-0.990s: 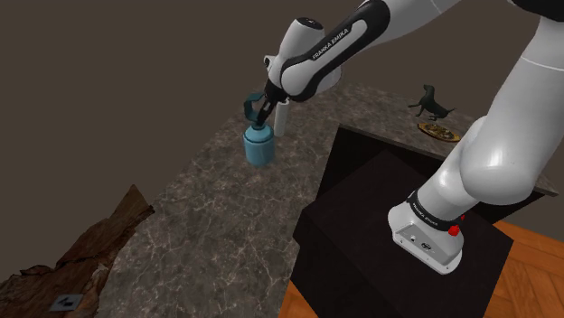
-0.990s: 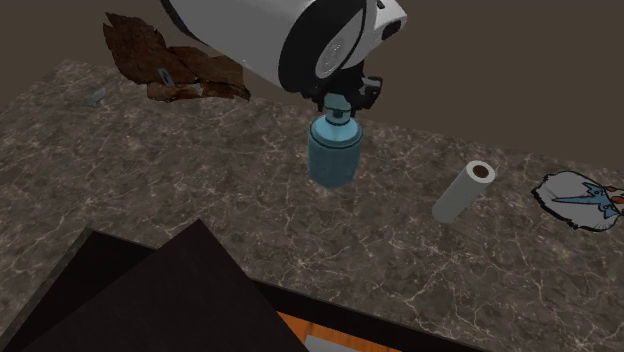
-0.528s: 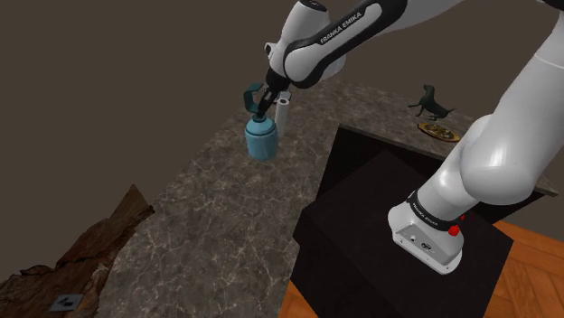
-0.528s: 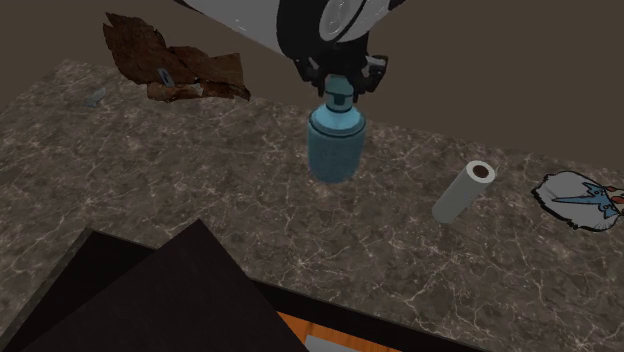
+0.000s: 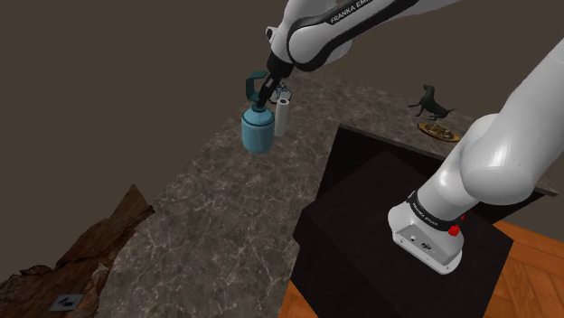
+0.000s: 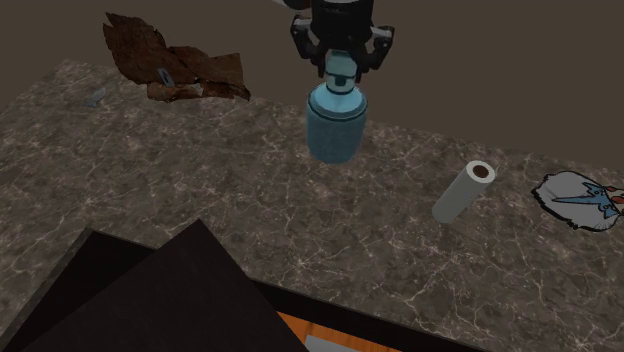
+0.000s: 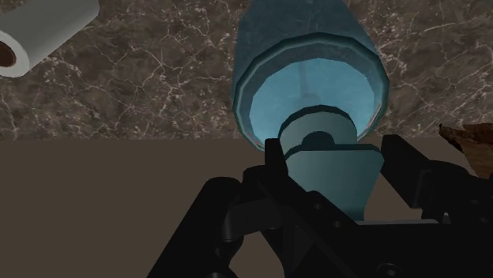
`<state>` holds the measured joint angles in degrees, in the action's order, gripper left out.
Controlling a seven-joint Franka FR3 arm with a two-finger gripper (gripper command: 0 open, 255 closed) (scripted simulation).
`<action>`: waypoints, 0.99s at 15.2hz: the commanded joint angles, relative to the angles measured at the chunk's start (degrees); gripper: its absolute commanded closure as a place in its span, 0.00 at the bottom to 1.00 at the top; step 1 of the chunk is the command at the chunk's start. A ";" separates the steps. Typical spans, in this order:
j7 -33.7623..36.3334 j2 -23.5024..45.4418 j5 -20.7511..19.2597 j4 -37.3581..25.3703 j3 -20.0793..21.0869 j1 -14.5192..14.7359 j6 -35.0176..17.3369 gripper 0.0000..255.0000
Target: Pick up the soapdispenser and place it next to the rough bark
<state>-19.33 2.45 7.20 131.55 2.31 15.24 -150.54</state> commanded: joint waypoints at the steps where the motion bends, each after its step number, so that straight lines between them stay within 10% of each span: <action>1: 0.17 -0.85 -0.20 -0.67 -0.07 -0.05 1.48 1.00; 15: 1.51 -6.46 -1.33 -5.75 -0.23 -0.23 12.15 1.00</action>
<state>-17.95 -3.66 5.96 126.29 2.08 15.01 -139.19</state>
